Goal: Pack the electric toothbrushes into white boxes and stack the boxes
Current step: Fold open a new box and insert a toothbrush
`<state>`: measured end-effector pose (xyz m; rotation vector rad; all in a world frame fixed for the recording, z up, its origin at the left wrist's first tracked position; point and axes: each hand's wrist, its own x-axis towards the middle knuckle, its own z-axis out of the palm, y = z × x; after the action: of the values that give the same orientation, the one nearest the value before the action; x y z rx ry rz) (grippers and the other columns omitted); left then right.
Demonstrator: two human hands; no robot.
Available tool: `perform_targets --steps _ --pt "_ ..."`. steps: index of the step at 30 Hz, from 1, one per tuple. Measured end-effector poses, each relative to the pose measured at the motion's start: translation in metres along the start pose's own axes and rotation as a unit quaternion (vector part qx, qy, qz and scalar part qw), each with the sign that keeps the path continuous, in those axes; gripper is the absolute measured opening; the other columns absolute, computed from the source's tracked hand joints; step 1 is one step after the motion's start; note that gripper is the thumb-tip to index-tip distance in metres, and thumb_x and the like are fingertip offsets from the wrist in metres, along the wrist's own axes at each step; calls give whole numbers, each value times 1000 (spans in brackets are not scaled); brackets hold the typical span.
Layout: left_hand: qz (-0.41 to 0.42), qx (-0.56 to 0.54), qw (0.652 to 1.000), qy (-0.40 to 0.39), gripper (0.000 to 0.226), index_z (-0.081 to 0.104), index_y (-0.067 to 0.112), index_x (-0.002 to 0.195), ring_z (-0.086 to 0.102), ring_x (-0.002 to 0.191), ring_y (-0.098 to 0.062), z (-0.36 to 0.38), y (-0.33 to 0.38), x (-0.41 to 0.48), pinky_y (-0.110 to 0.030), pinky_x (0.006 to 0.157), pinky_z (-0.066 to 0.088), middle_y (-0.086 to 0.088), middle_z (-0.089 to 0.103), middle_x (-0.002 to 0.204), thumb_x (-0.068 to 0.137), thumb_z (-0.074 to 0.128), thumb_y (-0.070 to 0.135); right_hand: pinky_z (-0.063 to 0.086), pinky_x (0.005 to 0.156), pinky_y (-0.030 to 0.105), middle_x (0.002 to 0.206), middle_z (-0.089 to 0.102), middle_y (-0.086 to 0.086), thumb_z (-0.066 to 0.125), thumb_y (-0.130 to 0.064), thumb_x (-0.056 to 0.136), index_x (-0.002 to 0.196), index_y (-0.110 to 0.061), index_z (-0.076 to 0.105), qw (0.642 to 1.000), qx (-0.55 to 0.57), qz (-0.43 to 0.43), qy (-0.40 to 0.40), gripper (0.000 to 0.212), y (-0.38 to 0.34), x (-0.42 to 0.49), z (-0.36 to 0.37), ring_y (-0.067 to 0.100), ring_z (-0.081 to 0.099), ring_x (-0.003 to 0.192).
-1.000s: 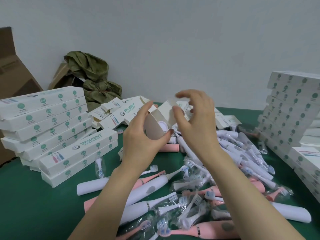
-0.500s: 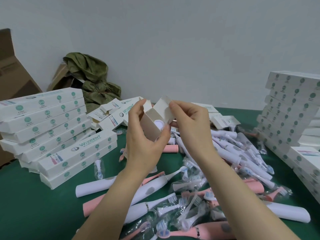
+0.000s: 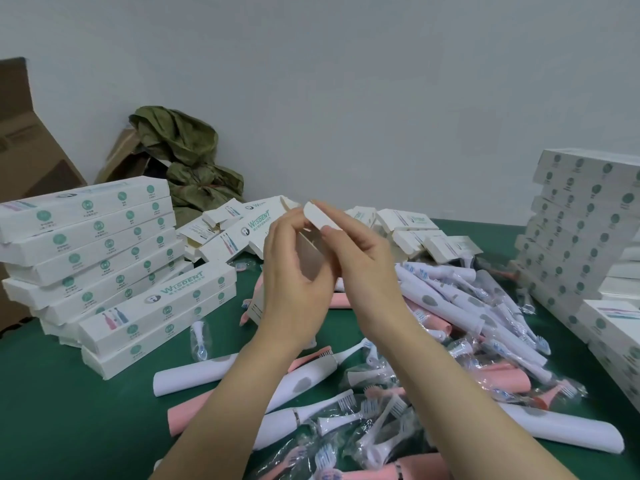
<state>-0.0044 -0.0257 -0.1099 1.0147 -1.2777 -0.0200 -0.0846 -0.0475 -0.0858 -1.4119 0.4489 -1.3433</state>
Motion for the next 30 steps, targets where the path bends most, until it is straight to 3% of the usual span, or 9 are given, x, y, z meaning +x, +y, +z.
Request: perform_targets --steps 4,7,10,13,20,23,25,27,30 --pt "-58 59 995 -59 95 22 30 135 27 127 -7 -1 -12 -4 -17 103 31 8 27 130 63 82 14 48 75 10 104 66 -27 44 -2 94 115 -28 67 997 -57 -41 34 41 3 4 -10 -4 62 103" --pt "-82 96 992 -12 69 43 23 120 36 112 -8 -1 -18 -2 -20 88 35 10 42 114 64 82 13 49 75 15 111 69 -13 44 -1 92 113 -27 69 994 -85 -40 48 42 9 5 -13 2 62 103" --pt "-75 81 994 -6 55 50 30 107 43 97 -5 -2 -21 -1 -9 72 36 12 50 104 63 80 16 43 69 10 96 65 -13 44 -7 91 118 -31 66 985 -153 -69 31 42 14 4 -13 -4 55 86" --pt "-68 75 995 -6 54 51 32 106 45 94 -3 -3 -21 -1 -6 70 36 16 51 102 63 81 16 40 61 7 83 54 -23 43 -9 96 124 -29 62 982 -168 -80 35 40 17 4 -14 -7 51 75" --pt "-46 82 996 -2 49 54 27 105 46 92 2 -4 -24 -1 -7 70 36 12 53 100 64 79 21 40 61 7 94 60 -12 42 -6 97 129 -23 58 970 -218 -101 34 40 18 3 -13 -7 52 73" --pt "-41 83 996 -2 52 60 16 111 48 91 -3 -3 -25 -1 -6 73 37 4 57 104 64 72 33 46 82 13 121 62 3 40 -4 96 133 -15 54 944 -294 -145 32 41 18 0 -12 1 58 99" --pt "-39 84 996 3 53 62 15 114 50 91 -2 -3 -25 -1 -5 73 36 2 57 105 66 68 36 33 102 12 137 53 10 36 -6 93 137 -5 47 917 -353 -182 16 45 21 -2 -11 5 47 122" --pt "-36 86 996 11 49 62 17 113 49 91 6 -3 -26 0 -2 74 35 3 58 104 66 64 34 22 108 10 143 44 15 34 -7 92 138 2 42 898 -392 -198 -8 47 25 -2 -10 11 37 129" --pt "-26 92 995 12 46 63 17 114 49 92 8 -4 -28 0 0 76 33 1 59 105 70 61 32 24 112 29 145 38 22 35 -8 94 137 7 38 869 -440 -226 -27 46 31 -1 -10 23 34 133"
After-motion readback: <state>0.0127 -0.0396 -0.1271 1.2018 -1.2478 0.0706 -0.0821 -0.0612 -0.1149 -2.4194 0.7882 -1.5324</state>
